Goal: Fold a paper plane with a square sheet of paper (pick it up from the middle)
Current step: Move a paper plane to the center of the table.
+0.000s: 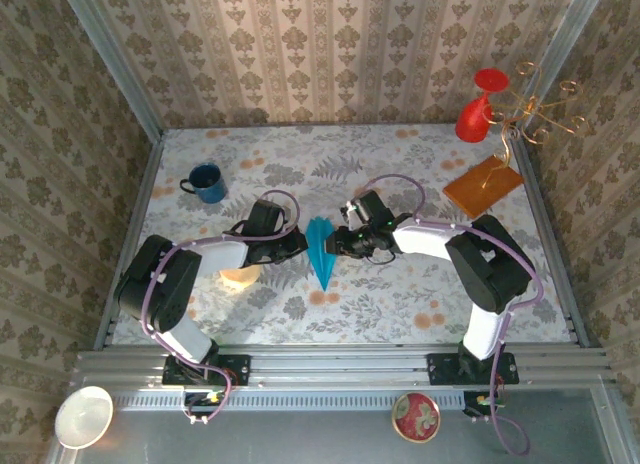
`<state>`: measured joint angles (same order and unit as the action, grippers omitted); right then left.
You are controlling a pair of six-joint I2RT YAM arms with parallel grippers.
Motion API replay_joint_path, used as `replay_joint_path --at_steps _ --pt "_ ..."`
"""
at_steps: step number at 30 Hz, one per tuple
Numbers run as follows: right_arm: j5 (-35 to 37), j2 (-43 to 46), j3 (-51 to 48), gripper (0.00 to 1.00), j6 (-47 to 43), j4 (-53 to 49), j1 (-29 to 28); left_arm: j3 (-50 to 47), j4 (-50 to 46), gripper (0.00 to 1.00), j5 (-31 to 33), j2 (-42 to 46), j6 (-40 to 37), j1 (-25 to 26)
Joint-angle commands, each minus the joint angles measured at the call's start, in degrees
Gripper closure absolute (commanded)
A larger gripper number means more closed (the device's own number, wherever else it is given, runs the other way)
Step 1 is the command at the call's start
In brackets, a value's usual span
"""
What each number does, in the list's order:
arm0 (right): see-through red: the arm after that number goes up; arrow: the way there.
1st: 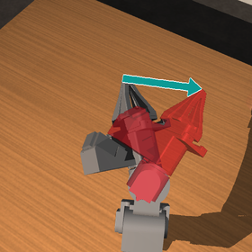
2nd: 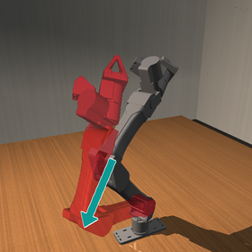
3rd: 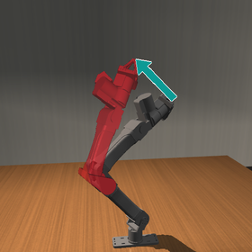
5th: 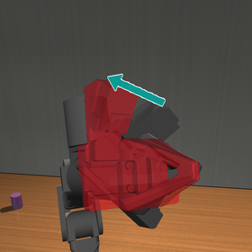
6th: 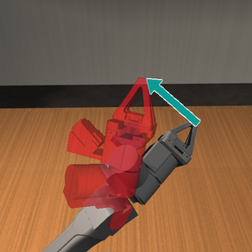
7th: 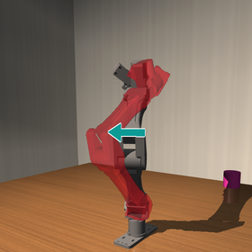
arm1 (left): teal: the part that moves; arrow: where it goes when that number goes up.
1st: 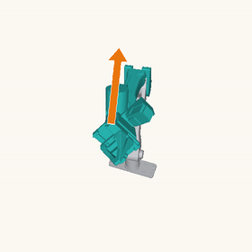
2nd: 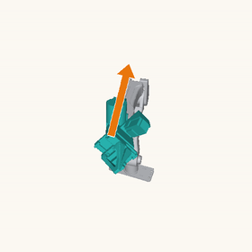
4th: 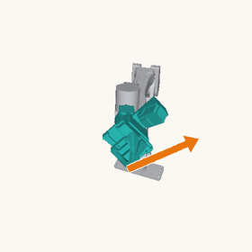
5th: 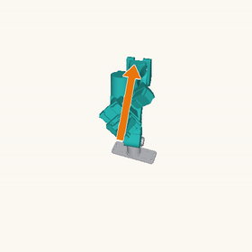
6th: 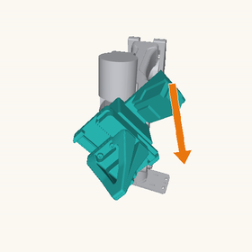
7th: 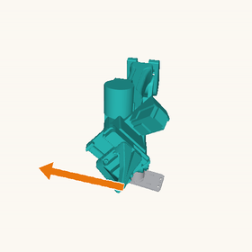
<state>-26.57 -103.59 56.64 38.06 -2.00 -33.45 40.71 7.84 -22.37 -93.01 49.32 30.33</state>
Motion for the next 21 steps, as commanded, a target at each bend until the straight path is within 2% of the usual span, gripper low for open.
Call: replay_joint_path --at_steps 1,6,12,21 --pt "-1.5 -0.8 0.4 0.64 0.1 -1.6 -1.0 1.5 0.4 0.98 -1.1 -0.3 -0.7 0.1" --pt "-2.4 0.1 -0.2 0.63 2.2 -2.2 -2.6 1.7 0.4 0.98 -1.2 0.0 -0.6 0.2" --pt "1.7 0.8 0.7 0.62 3.8 -6.2 -4.3 1.6 0.7 0.98 -1.3 0.4 -0.3 0.2" --pt "1.7 0.5 1.7 0.60 3.9 -4.8 -6.7 1.3 0.9 0.98 -1.7 1.1 -0.1 0.3"
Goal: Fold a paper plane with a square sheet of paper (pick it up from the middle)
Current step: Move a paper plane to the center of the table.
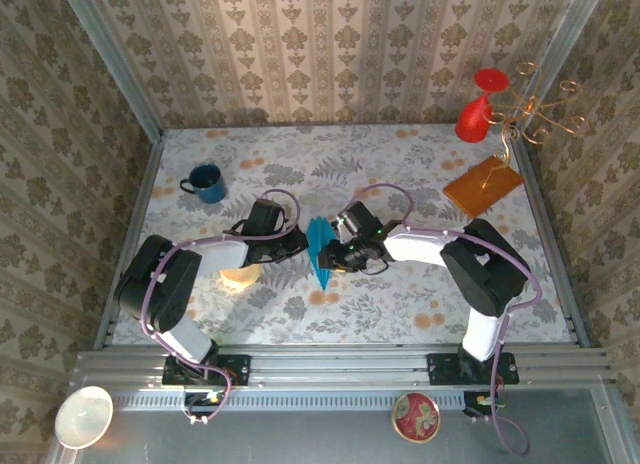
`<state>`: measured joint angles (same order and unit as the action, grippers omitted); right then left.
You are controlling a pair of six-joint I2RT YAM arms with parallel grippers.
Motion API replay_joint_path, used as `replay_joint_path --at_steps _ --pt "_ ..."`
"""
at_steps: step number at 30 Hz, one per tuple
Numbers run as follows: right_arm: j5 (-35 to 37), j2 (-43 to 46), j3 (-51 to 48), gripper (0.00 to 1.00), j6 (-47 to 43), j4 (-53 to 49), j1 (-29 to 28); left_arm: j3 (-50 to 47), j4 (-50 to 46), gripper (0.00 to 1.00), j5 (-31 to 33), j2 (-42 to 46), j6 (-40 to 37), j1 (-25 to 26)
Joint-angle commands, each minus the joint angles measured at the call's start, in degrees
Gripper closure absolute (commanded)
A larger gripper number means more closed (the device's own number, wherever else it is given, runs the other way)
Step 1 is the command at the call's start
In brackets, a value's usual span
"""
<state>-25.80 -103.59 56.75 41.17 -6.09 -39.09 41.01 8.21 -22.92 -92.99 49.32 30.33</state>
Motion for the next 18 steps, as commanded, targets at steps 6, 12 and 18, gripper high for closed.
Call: replay_joint_path --at_steps 6,12,18 --pt "4.0 -0.4 2.5 0.61 -0.1 -1.5 -1.6 1.0 0.8 0.98 -1.6 1.1 0.0 0.3" --pt "6.9 -2.0 5.6 0.62 -3.7 -4.4 -2.5 1.1 0.7 0.98 -3.1 1.6 0.1 0.4" --pt "6.8 -3.9 7.6 0.58 -5.1 -5.7 -2.6 1.0 0.7 0.98 -3.8 2.1 0.0 0.4"
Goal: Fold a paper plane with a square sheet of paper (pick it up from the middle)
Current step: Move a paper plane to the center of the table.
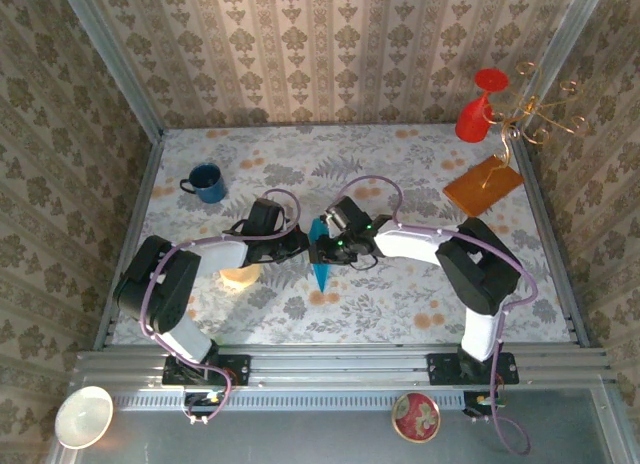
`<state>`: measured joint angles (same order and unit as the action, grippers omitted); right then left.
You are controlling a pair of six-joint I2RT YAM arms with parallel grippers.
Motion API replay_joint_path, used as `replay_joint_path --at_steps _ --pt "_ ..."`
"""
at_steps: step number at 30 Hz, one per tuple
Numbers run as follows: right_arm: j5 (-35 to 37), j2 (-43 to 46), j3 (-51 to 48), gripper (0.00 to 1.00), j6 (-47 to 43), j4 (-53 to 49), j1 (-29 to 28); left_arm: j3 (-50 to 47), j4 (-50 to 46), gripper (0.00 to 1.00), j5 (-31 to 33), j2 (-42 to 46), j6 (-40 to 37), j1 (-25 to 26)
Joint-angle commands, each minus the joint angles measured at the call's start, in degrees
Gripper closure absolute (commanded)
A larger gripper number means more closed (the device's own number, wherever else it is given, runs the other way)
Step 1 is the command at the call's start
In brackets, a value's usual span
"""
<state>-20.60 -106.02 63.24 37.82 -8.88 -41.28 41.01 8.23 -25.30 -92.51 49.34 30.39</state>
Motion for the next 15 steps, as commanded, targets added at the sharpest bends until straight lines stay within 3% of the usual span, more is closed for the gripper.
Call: replay_joint_path --at_steps 1,15 --pt "1.7 -1.6 1.3 0.58 -1.9 -3.0 -0.5 1.0 0.8 0.98 -1.6 1.6 0.1 0.3" --pt "2.8 -1.4 1.1 0.63 -1.9 -3.6 -0.4 1.0 0.6 0.98 -1.8 1.5 -0.1 0.3"
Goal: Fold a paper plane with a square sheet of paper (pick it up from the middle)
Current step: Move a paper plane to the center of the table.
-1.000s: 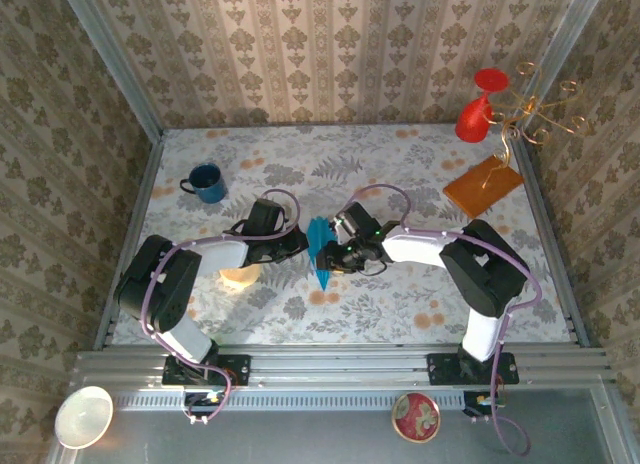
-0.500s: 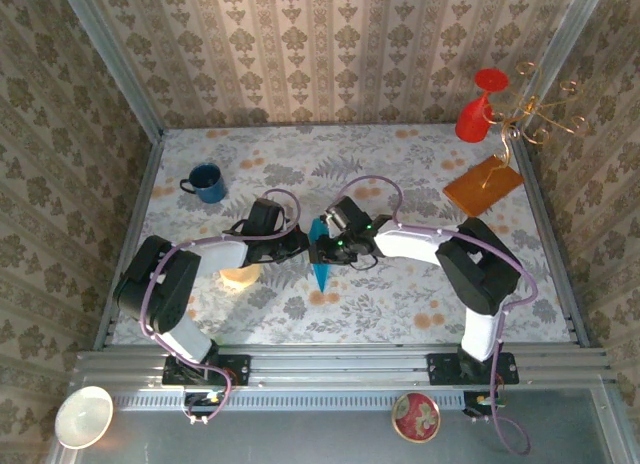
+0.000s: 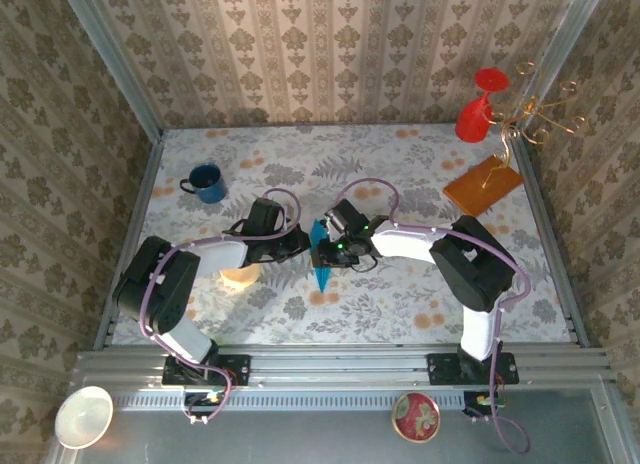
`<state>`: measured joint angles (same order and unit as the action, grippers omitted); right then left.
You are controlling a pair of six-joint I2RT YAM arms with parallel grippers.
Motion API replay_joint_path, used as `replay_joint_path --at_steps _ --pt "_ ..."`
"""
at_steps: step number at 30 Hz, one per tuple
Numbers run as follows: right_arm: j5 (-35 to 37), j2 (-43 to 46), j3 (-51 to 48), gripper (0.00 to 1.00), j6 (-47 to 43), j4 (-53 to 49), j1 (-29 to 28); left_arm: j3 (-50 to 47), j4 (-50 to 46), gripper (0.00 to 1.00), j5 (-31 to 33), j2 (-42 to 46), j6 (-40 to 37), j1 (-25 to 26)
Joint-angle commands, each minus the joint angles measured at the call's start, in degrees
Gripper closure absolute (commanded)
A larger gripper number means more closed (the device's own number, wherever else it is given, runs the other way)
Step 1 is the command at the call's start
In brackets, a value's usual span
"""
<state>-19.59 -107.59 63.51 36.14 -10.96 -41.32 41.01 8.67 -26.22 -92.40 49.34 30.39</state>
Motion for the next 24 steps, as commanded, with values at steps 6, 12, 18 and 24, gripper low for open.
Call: replay_joint_path --at_steps 6,12,18,24 --pt "4.6 1.9 -0.6 0.66 0.3 -1.8 -0.5 0.9 -0.9 0.98 -0.1 1.4 -0.7 0.1" --pt "8.0 1.7 -0.6 0.70 -1.4 -4.9 -2.8 1.3 -0.7 0.98 -0.2 1.0 -0.7 0.0" --pt "9.8 2.3 -0.8 0.68 -1.9 -6.2 -4.3 1.5 -0.8 0.98 -0.2 0.8 -0.8 -0.1" --pt "12.6 2.1 -0.2 0.69 -1.4 -7.3 -4.7 1.6 -0.8 0.98 -0.3 0.7 -0.7 -0.1"
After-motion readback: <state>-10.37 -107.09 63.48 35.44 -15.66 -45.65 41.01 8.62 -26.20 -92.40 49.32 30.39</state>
